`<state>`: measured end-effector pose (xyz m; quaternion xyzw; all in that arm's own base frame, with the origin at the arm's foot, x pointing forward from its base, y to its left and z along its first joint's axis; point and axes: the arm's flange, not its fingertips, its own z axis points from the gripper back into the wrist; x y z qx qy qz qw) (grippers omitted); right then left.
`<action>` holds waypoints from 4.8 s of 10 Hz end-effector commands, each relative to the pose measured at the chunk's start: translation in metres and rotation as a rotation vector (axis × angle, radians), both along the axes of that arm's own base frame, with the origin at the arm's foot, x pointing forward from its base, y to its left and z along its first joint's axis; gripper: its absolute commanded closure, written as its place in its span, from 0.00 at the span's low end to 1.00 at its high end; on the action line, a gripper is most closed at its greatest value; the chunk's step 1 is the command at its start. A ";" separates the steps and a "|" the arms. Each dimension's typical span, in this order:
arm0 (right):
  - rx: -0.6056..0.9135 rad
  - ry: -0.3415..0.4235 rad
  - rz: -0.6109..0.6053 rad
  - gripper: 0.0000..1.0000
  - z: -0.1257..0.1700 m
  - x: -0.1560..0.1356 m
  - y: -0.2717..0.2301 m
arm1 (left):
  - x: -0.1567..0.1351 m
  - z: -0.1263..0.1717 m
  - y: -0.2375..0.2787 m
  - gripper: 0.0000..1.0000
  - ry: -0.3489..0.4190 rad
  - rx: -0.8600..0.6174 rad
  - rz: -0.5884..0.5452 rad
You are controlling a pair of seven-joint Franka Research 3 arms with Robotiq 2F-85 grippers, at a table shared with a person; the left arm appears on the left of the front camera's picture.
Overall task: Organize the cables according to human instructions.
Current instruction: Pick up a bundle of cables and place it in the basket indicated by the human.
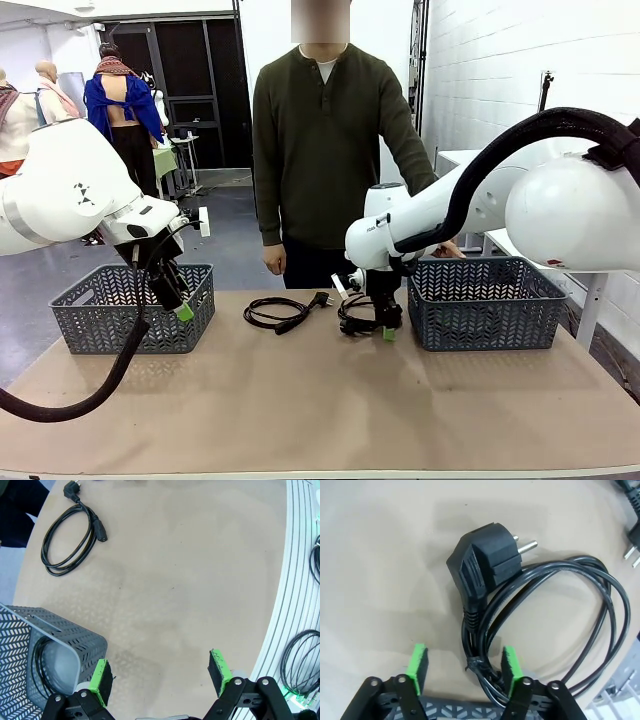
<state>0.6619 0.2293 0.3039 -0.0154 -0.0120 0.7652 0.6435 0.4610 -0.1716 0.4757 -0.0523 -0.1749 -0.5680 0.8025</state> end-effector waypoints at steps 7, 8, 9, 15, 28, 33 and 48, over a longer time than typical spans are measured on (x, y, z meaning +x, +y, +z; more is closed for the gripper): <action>0.017 0.021 0.015 1.00 0.014 0.008 0.005 | 0.000 0.001 0.000 0.00 -0.002 0.001 0.002; 0.038 0.023 0.016 1.00 0.018 0.007 0.006 | 0.000 0.001 0.000 0.00 -0.002 0.001 0.002; 0.049 0.009 0.022 1.00 0.025 0.004 0.006 | 0.000 0.001 0.000 0.00 -0.002 0.001 0.002; 0.048 -0.030 -0.017 1.00 0.123 -0.016 0.015 | 0.000 0.001 0.000 0.00 -0.002 0.001 0.002; -0.003 -0.123 -0.244 1.00 0.204 -0.089 -0.139 | 0.000 0.001 0.000 0.00 -0.002 0.001 0.002; -0.008 -0.211 -0.270 1.00 0.171 -0.084 -0.176 | 0.000 0.001 0.000 0.00 -0.002 0.001 0.002; 0.082 -0.180 -0.287 0.00 0.162 -0.036 -0.182 | 0.000 0.001 0.000 0.00 -0.002 0.001 0.002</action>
